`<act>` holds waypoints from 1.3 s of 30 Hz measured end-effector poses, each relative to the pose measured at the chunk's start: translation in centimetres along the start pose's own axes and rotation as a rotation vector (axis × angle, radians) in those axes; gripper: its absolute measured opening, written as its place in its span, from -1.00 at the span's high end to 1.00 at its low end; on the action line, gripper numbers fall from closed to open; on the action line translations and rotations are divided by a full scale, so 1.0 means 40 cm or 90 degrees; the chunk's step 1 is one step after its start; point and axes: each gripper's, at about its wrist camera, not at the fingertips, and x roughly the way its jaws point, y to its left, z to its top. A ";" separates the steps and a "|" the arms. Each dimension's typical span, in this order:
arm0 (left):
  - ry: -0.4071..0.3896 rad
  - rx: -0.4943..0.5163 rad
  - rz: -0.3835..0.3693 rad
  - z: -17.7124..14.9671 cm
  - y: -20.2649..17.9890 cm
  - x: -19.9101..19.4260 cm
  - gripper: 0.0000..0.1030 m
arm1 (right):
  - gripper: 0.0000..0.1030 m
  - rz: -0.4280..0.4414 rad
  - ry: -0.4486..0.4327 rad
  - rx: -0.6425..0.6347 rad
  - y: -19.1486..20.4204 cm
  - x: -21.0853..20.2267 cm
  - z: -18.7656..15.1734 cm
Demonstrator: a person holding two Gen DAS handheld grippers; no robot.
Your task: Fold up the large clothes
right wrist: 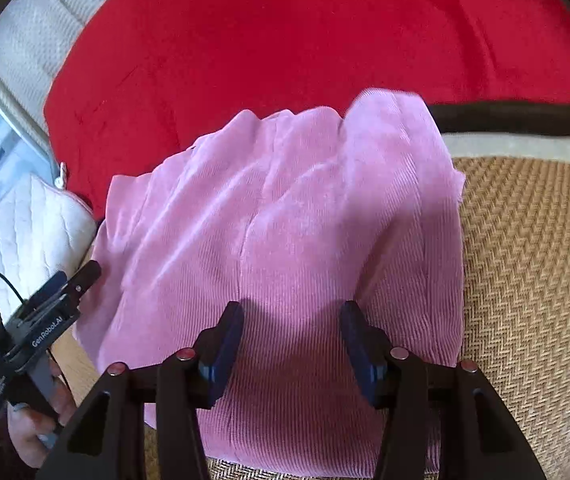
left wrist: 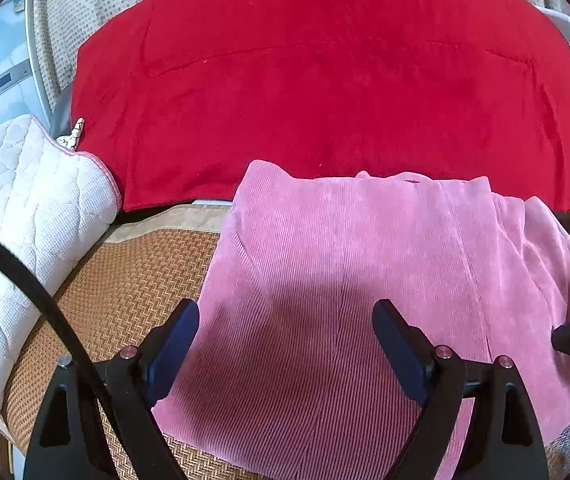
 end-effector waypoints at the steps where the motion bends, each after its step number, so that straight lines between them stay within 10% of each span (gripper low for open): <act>1: 0.000 0.000 0.000 0.000 0.000 0.000 -0.72 | -0.11 -0.004 -0.002 -0.007 0.008 -0.005 0.001; 11: 0.009 -0.007 0.001 0.003 0.004 0.019 -0.72 | -0.12 -0.006 -0.073 0.010 -0.008 -0.067 0.022; 27: 0.057 0.005 0.003 -0.007 -0.011 0.072 -0.72 | -0.17 -0.046 -0.032 -0.014 -0.006 -0.005 0.013; 39: 0.067 -0.134 0.016 0.027 0.198 0.090 -0.72 | -0.18 0.013 -0.078 0.132 -0.172 -0.117 0.041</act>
